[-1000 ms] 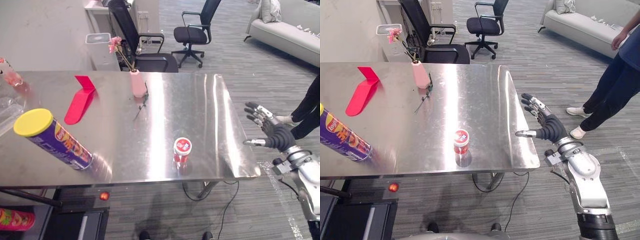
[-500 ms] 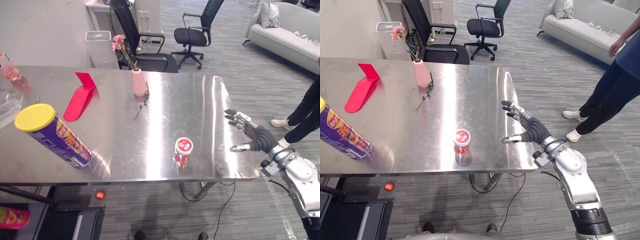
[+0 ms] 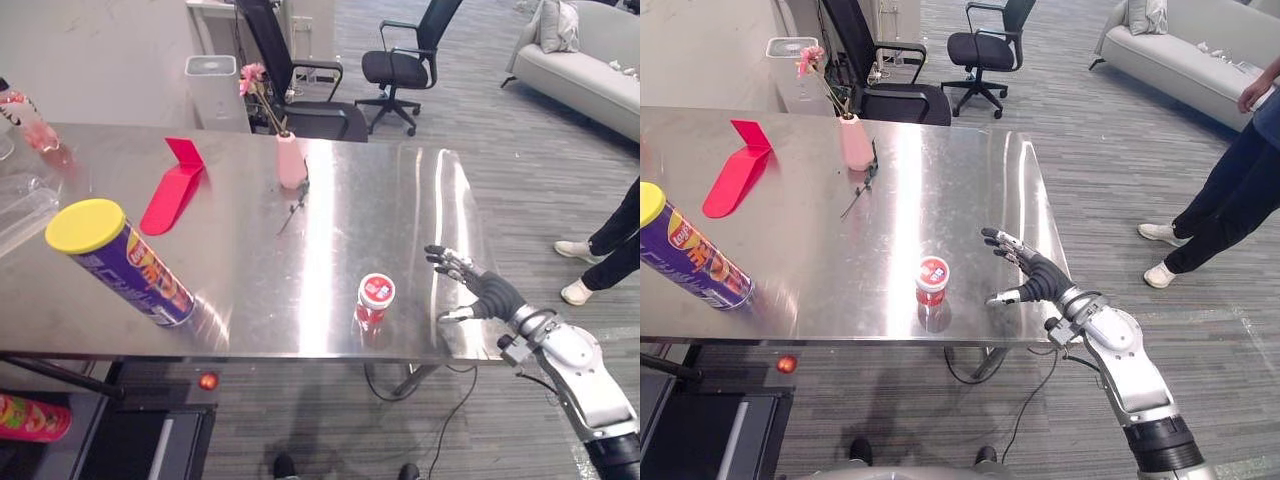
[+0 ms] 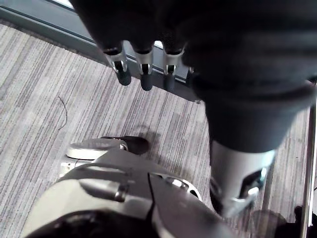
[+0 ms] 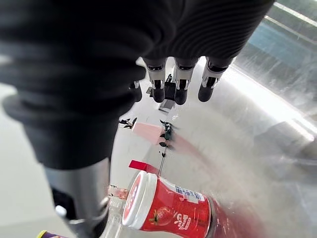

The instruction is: Put the gum and the chips on the shelf.

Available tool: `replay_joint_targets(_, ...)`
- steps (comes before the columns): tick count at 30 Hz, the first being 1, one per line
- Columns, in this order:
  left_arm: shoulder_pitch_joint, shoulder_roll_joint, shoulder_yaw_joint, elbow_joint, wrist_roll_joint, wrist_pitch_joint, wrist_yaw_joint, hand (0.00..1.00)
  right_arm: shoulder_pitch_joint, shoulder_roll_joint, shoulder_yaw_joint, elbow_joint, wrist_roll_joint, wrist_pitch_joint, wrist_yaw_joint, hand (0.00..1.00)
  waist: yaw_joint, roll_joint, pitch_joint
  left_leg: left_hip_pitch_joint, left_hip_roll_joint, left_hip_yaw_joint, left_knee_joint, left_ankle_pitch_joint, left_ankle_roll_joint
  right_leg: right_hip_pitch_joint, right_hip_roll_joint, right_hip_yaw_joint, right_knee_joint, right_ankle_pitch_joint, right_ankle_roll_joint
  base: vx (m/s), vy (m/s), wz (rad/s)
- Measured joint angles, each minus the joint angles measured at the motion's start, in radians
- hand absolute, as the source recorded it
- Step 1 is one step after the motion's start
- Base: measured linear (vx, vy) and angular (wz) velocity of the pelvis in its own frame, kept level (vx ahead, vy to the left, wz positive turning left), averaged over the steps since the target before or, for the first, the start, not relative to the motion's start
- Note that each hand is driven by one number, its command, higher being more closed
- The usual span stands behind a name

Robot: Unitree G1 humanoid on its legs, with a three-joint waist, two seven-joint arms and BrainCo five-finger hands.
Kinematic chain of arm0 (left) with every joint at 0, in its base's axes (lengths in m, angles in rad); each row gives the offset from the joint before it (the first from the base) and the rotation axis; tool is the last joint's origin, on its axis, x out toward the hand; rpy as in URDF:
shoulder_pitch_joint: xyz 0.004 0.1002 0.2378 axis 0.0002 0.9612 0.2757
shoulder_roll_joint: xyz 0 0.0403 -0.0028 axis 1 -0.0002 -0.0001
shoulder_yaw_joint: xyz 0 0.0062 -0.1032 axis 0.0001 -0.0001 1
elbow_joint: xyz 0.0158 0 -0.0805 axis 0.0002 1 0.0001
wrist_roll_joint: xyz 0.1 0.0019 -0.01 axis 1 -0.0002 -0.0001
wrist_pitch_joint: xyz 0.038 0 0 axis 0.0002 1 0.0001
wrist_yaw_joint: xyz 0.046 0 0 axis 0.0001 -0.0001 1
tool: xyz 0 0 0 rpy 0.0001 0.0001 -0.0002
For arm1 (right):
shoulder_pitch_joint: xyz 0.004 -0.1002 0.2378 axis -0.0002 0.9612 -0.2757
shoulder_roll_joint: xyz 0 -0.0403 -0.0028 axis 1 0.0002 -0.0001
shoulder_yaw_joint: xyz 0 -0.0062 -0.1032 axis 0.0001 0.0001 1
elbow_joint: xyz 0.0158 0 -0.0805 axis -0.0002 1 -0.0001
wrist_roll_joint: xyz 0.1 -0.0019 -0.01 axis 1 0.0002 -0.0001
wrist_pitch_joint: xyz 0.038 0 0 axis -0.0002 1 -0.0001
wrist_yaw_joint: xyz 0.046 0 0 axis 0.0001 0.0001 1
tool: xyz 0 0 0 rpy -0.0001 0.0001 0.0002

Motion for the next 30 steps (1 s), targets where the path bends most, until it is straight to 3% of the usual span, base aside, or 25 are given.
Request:
replay_joint_targets(11,-0.019,0.000,0.000,-0.001,-0.015,0.001,-0.001,0.00,-0.026,0.001,0.030,0.034,-0.150,-0.069,-0.061,0.00,0.013,0.010,0.025,-0.024,0.000,-0.021,0.000,0.008,0.003,-0.010,0.001,-0.019,0.001,0.000,0.000,0.00,-0.005,0.05)
replay_joint_targets(30,-0.030,0.000,0.001,-0.041,-0.030,0.001,-0.002,0.00,-0.112,0.001,0.043,0.032,-0.150,-0.071,-0.086,0.00,0.019,-0.007,0.061,-0.038,0.001,-0.026,0.000,0.008,0.003,-0.018,0.001,-0.022,0.001,0.000,0.000,0.00,0.000,0.00)
